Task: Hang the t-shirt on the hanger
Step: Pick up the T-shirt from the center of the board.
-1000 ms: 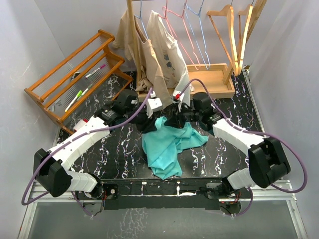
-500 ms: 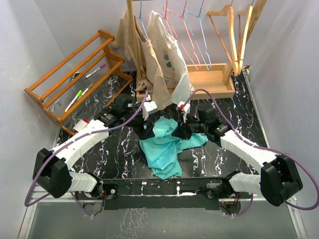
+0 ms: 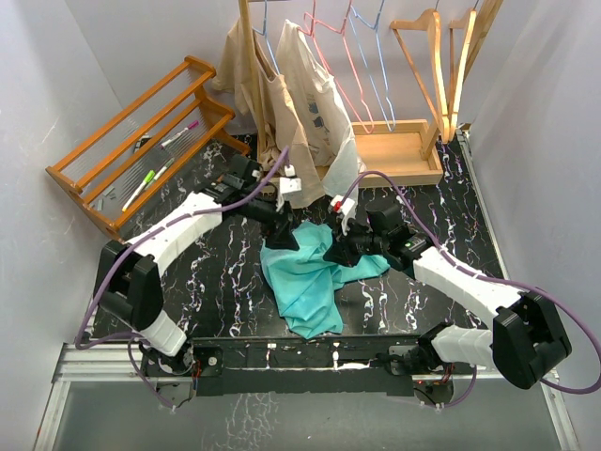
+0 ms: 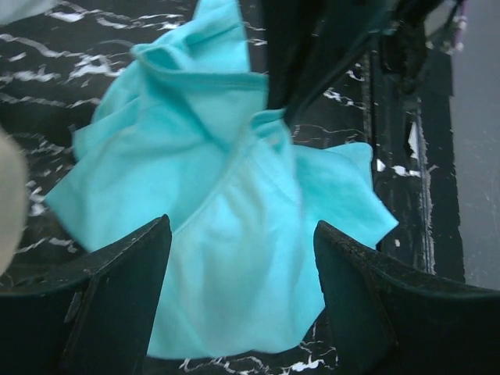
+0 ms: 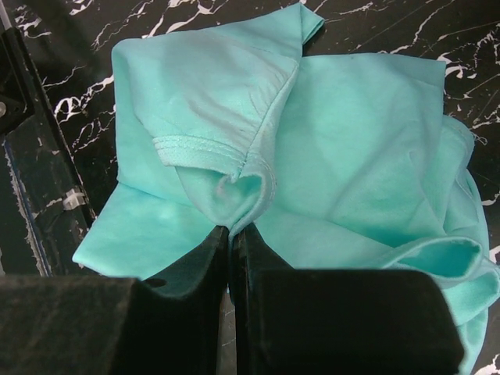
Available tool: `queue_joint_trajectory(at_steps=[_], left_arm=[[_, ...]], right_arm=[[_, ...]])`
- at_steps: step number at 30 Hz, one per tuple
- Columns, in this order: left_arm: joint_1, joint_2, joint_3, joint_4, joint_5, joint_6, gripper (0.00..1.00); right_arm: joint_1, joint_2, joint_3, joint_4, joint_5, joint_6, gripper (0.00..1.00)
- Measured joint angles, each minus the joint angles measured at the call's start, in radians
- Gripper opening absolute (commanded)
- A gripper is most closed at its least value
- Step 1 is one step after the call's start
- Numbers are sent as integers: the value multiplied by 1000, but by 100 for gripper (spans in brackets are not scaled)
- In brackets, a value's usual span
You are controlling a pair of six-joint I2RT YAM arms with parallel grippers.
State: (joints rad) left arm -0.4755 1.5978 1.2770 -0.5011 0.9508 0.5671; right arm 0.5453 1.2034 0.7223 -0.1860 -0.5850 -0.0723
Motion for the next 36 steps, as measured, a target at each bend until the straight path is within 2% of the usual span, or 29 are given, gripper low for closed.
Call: queue_joint_trajectory(at_steps=[6, 12, 16, 22, 27, 32, 34, 36], left_arm=[[-116, -55, -85, 14, -35, 18, 66], [-129, -92, -172, 28, -80, 28, 71], [-129, -84, -163, 36, -97, 38, 74], [-129, 27, -29, 34, -94, 61, 74], [-129, 76, 4, 18, -82, 78, 59], [-129, 76, -26, -15, -69, 113, 31], [-129, 69, -58, -28, -68, 123, 25], [-129, 57, -90, -45, -68, 129, 24]], right_arm=[[0, 0, 0, -11, 31, 0, 8], [2, -5, 0, -14, 33, 0, 8], [5, -22, 0, -18, 33, -1, 8], [11, -37, 0, -27, 37, -2, 8], [17, -45, 0, -39, 45, -2, 8], [17, -59, 0, -41, 56, -2, 8], [17, -59, 0, -41, 60, -1, 8], [17, -59, -1, -40, 63, 0, 8]])
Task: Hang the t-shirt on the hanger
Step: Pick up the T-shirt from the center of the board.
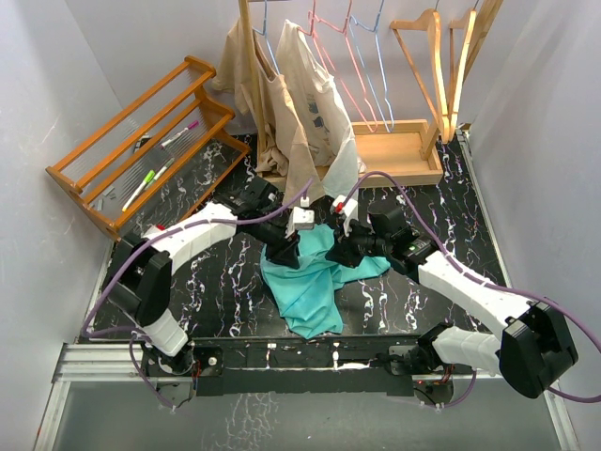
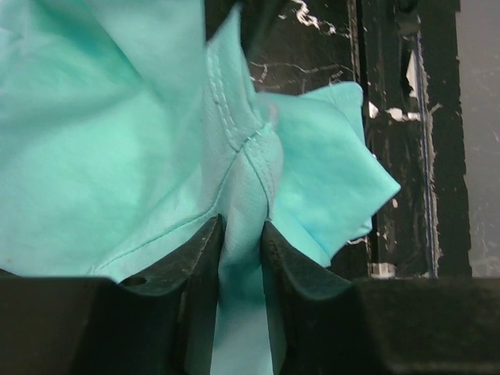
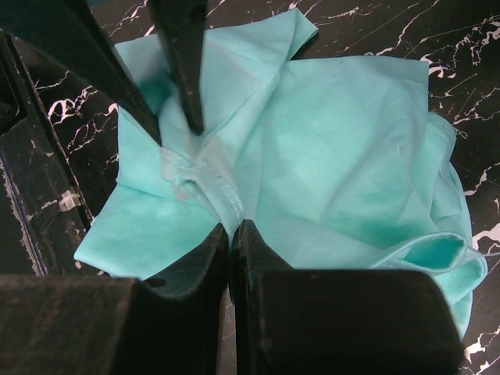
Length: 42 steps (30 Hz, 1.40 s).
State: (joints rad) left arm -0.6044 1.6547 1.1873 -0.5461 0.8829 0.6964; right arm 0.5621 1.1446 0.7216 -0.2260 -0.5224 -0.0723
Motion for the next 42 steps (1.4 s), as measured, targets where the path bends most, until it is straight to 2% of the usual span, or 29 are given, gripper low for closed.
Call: queue_joint_trajectory(at_steps=[2, 4, 6, 11, 13, 20, 25, 27, 29, 30, 32, 33, 35, 37, 39, 41, 42], left_arm=[[0, -20, -24, -13, 0, 7, 25], [0, -47, -37, -21, -2, 10, 32], [0, -80, -44, -27, -5, 10, 34], [0, -166, -45, -23, -17, -4, 23], [0, -195, -45, -15, -24, -8, 23], [0, -209, -74, 5, -52, -14, 35], [0, -210, -130, 77, -118, -76, 48], [0, -217, -162, 116, -148, -106, 49], [0, -239, -199, 143, -174, -124, 46], [0, -249, -210, 148, -182, -130, 41], [0, -269, -222, 155, -192, -138, 29], [0, -274, -222, 158, -194, -143, 18], [0, -276, -222, 172, -197, -149, 6], [0, -276, -222, 183, -203, -153, 5], [0, -272, -222, 193, -205, -155, 14], [0, -261, -222, 204, -207, -159, 39], [0, -254, -222, 209, -207, -163, 48]], right_arm=[[0, 0, -2, 9, 1, 3, 8], [1, 0, -11, 24, 1, 7, 8], [1, 2, -18, 26, 1, 12, 8], [1, 12, -19, 38, 4, 21, 8], [1, 12, -19, 43, 4, 21, 8], [1, 16, -19, 50, 5, 22, 8], [1, 16, -21, 51, 9, 24, 8], [1, 16, -27, 58, 9, 25, 8], [1, 16, -33, 58, 11, 26, 8], [1, 16, -34, 59, 12, 26, 8], [1, 16, -34, 66, 12, 26, 8], [1, 17, -34, 69, 12, 26, 8], [1, 20, -34, 74, 12, 29, 8], [1, 21, -34, 73, 13, 31, 8], [1, 21, -34, 74, 13, 34, 8], [1, 21, -34, 74, 16, 38, 8], [1, 21, -34, 74, 16, 40, 8]])
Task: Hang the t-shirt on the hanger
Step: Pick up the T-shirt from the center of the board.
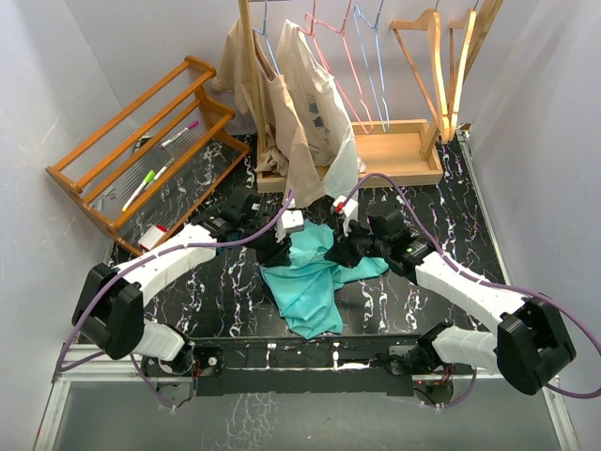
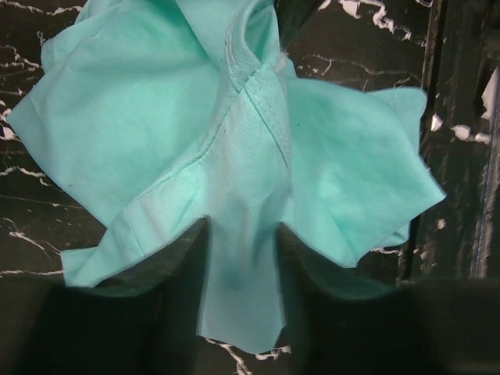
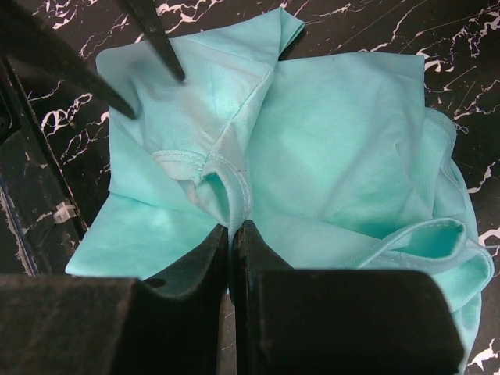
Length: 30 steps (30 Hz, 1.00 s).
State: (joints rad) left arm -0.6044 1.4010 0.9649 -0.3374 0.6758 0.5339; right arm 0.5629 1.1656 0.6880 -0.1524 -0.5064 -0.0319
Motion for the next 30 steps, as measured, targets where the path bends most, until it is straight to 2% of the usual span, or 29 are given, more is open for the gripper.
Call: queue_joint_trajectory(at_steps=[1, 3, 6, 8, 18, 21, 26, 30], left_arm=[[0, 6, -1, 5, -1, -3, 52], [0, 16, -6, 16, -3, -16, 52], [0, 16, -17, 24, -2, -25, 28], [0, 17, -18, 23, -2, -31, 0], [0, 13, 34, -40, -53, 0, 0], [2, 5, 136, -101, -95, 14, 0], [5, 5, 390, -203, -113, 26, 0], [6, 0, 463, -269, -114, 27, 0]], right_arm=[[0, 0, 0, 0, 0, 1, 8], [0, 0, -2, 1, 1, 3, 8], [0, -1, -11, 2, 3, 5, 8], [0, -1, -15, 0, 4, 6, 8], [0, -1, -15, 2, 15, 7, 8], [0, -1, -15, 8, 40, 7, 8], [3, 19, -3, 53, 87, 11, 8], [9, 32, 22, 115, 134, 25, 8]])
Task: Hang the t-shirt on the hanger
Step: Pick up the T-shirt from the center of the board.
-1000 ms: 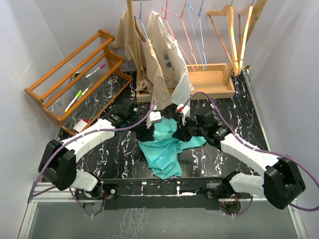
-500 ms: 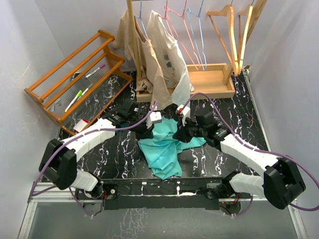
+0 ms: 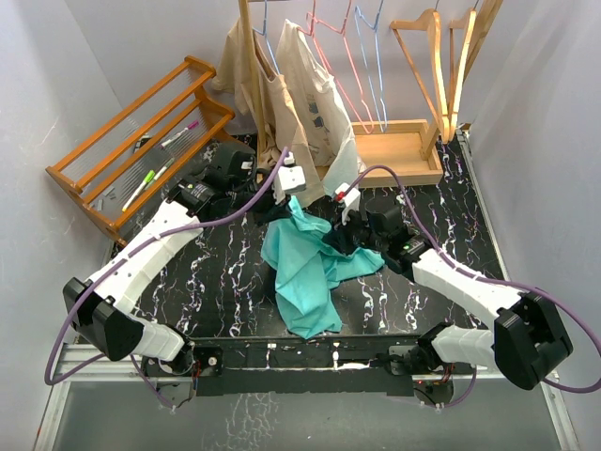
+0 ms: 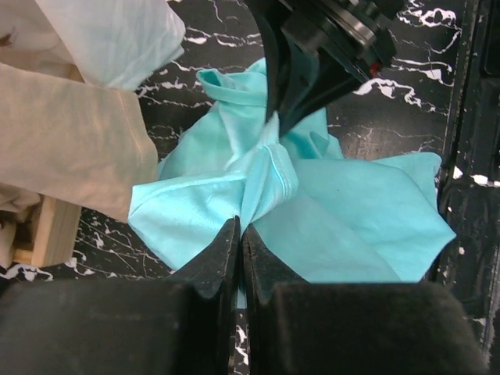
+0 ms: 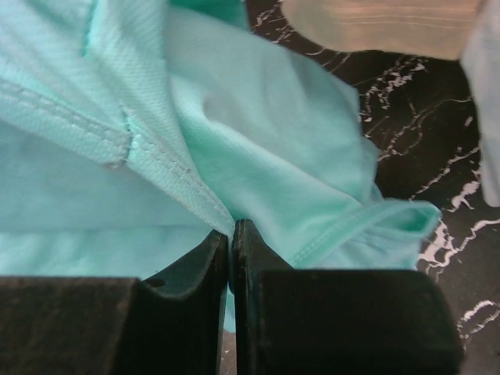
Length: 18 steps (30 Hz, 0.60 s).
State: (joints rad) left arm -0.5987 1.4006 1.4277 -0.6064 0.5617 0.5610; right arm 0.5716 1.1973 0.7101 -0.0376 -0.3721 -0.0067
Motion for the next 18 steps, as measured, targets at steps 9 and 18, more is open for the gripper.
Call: queue_joint_trajectory(at_steps=[9, 18], left_arm=[[1, -2, 15, -101, -7, 1, 0], [1, -24, 35, -59, -61, -16, 0]], right_arm=[[6, -47, 16, 48, 219, 35, 8], [13, -92, 220, 2, 383, -10, 8]])
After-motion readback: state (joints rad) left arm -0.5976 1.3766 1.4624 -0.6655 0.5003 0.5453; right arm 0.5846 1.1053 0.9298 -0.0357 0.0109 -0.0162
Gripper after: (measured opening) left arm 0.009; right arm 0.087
